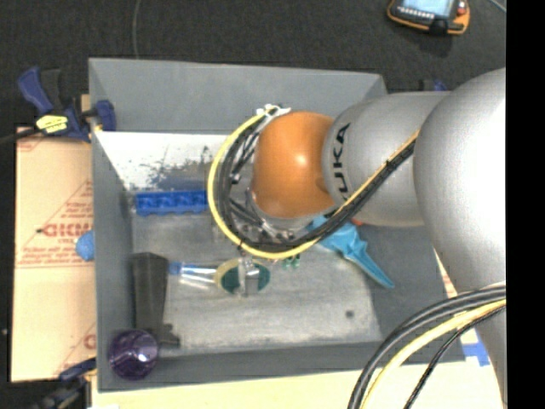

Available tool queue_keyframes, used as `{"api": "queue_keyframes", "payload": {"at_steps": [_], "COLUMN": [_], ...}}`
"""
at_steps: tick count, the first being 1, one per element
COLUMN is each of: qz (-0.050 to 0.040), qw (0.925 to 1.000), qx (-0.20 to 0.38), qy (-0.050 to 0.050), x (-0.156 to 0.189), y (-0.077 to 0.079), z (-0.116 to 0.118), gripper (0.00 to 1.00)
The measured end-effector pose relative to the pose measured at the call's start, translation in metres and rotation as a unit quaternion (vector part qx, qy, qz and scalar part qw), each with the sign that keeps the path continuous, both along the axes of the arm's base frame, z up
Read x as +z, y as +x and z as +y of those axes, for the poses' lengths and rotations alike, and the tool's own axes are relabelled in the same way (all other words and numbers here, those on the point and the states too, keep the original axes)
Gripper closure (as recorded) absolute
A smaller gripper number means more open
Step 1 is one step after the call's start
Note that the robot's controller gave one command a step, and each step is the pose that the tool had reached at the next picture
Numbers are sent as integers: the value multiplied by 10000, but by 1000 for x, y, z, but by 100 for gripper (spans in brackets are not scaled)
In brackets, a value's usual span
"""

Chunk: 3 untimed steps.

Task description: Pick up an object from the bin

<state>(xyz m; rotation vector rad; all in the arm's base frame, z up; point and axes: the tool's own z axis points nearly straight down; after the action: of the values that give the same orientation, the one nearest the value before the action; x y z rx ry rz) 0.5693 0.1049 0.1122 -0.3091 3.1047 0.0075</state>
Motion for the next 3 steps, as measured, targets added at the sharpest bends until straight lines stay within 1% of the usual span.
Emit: {"api": "queue_keyframes", "payload": {"at_steps": [1,2,3], "qz": [11,11,-46], "qw": [9963,9963,9829], "qx": [859,858,1836], "qy": [-76,-75,-106], "x": [-27,-27,43], "y": [41,41,21], "z": [-57,-57,-68], "gripper": [100,100,100]}}
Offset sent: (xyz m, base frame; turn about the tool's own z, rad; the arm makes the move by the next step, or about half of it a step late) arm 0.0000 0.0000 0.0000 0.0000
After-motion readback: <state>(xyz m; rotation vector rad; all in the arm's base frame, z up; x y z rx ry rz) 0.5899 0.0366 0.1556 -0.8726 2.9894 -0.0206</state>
